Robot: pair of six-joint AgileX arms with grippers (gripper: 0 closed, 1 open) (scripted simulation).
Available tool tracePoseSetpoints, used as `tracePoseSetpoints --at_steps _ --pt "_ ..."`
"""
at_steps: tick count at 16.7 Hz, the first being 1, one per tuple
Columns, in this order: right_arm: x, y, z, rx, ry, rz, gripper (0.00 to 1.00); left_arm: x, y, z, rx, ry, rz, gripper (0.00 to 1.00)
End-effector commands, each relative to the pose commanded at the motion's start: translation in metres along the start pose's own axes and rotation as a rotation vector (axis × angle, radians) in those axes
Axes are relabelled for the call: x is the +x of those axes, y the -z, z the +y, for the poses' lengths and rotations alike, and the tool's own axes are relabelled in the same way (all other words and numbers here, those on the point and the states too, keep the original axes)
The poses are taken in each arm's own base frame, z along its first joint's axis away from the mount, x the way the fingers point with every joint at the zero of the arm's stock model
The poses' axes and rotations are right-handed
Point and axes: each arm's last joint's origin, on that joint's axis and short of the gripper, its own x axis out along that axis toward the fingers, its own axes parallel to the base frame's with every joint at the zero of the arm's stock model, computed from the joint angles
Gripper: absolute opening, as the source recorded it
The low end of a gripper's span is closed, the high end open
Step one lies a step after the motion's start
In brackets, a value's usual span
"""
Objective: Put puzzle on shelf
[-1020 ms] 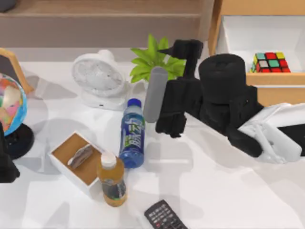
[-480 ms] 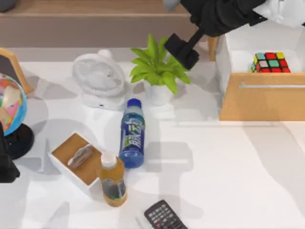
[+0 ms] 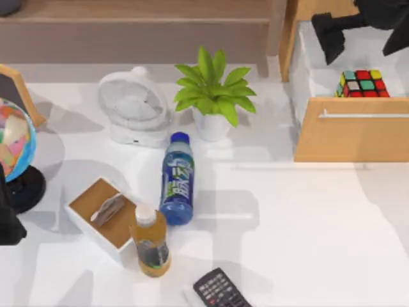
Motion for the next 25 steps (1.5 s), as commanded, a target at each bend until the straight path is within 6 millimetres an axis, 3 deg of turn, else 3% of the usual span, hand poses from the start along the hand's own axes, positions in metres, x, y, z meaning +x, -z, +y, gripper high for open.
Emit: tracePoseSetpoints --at_steps 4,14,22,25 --pt "0.021 -0.002 -0.028 0.146 0.022 0.113 1.0 0.0 0.0 0.0 0.0 0.0 0.0 1.0" --pt "0.027 0.002 -0.027 0.15 0.022 0.119 1.0 0.0 0.0 0.0 0.0 0.0 0.0 1.0" --pt "0.079 0.002 -0.029 0.151 0.023 0.123 1.0 0.0 0.0 0.0 0.0 0.0 0.0 1.0" --pt "0.082 0.001 -0.03 0.152 0.023 0.118 1.0 0.0 0.0 0.0 0.0 0.0 0.0 1.0"
